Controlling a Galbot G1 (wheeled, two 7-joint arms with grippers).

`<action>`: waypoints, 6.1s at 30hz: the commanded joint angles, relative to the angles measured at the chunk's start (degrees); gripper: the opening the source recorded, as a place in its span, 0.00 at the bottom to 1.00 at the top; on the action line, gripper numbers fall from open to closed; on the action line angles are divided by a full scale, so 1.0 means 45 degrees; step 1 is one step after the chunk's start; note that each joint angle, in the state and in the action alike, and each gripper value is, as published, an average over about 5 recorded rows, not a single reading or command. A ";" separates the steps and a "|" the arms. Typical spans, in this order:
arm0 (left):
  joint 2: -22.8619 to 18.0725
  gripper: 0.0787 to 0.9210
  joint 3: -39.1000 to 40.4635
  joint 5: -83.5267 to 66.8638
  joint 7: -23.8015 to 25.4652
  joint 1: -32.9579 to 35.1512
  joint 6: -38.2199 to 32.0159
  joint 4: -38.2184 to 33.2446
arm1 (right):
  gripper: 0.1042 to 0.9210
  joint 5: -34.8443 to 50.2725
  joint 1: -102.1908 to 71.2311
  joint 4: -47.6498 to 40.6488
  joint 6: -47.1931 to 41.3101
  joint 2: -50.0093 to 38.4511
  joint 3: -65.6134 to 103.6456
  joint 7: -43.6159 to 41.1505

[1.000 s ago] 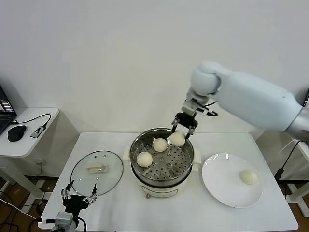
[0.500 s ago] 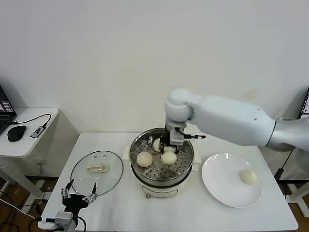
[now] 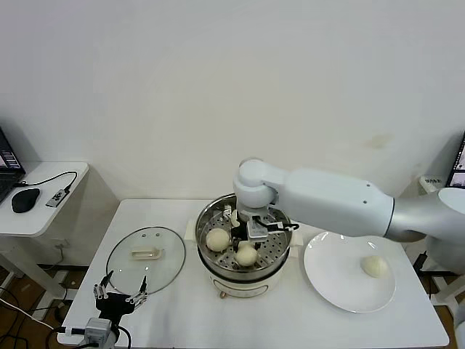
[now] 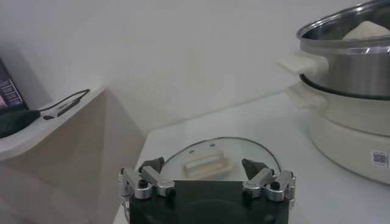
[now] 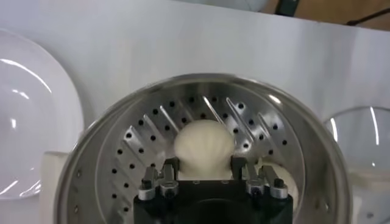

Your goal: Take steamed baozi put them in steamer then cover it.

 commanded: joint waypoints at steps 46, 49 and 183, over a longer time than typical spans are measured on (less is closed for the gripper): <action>0.0334 0.88 0.0260 -0.0216 0.0371 0.0076 0.0311 0.0048 | 0.88 0.3215 -0.2941 -0.1669 -1.2045 -0.9054 0.4111 -0.0018; 0.0342 0.88 0.0262 -0.0231 0.0381 0.0078 0.0324 0.0184 | 0.88 0.2453 -0.4091 -0.2321 -1.1261 -0.8827 0.4772 0.0271; 0.0240 0.88 0.0154 -0.0289 0.0209 -0.0495 0.0646 0.0282 | 0.47 0.9068 0.2708 -0.2956 -1.5142 -0.0705 -0.2543 0.1937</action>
